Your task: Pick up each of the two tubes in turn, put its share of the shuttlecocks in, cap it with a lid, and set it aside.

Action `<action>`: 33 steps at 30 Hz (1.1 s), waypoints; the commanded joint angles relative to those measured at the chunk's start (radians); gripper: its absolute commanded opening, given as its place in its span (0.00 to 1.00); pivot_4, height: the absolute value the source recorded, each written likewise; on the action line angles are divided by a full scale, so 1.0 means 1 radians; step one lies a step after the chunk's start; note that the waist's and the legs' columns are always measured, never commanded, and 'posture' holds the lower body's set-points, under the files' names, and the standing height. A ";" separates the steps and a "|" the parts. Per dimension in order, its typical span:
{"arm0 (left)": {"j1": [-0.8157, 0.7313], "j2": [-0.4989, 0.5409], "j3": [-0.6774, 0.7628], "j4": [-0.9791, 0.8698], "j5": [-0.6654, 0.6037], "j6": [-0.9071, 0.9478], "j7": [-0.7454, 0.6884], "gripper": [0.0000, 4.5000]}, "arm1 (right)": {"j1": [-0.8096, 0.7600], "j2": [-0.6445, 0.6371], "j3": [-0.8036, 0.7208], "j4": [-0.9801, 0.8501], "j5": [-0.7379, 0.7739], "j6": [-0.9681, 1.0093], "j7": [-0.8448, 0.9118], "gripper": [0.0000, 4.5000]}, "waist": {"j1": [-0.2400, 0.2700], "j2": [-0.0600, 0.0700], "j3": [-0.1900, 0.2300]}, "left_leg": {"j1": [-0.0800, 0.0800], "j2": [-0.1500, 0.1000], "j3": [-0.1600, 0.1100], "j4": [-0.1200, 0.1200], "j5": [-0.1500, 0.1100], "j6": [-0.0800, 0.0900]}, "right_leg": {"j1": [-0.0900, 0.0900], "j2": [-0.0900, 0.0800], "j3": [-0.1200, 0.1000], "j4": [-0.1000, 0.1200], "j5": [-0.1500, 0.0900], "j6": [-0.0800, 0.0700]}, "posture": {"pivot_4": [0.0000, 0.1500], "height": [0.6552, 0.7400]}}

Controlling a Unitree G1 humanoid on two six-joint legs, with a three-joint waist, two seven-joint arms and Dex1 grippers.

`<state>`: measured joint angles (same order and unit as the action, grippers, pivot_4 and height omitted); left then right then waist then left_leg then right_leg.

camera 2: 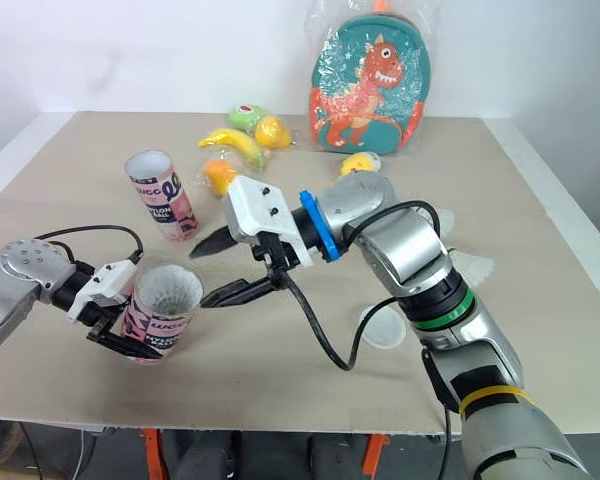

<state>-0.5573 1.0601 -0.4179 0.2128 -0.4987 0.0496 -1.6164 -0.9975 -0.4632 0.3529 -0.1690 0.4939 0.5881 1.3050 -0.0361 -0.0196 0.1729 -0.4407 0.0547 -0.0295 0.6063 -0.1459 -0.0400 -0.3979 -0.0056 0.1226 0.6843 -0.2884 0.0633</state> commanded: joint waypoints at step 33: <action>0.064 -0.059 0.075 -0.058 0.037 0.075 0.002 0.65 | 0.210 0.068 -0.259 0.548 -0.401 -0.041 -0.809 0.87 | 0.002 0.004 0.000 | -0.002 -0.003 0.001 -0.002 0.000 0.000 | -0.002 -0.001 0.003 -0.001 0.001 0.005 | 1.00 1.00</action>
<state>-0.5084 1.0216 -0.3380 0.1783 -0.4763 0.1176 -1.6164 -0.7581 -0.4034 0.1118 0.3802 0.0937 0.5647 0.5088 -0.0346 -0.0161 0.1728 -0.4431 0.0514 -0.0288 0.6046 -0.1459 -0.0398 -0.3999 -0.0065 0.1259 0.6834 -0.2877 0.0680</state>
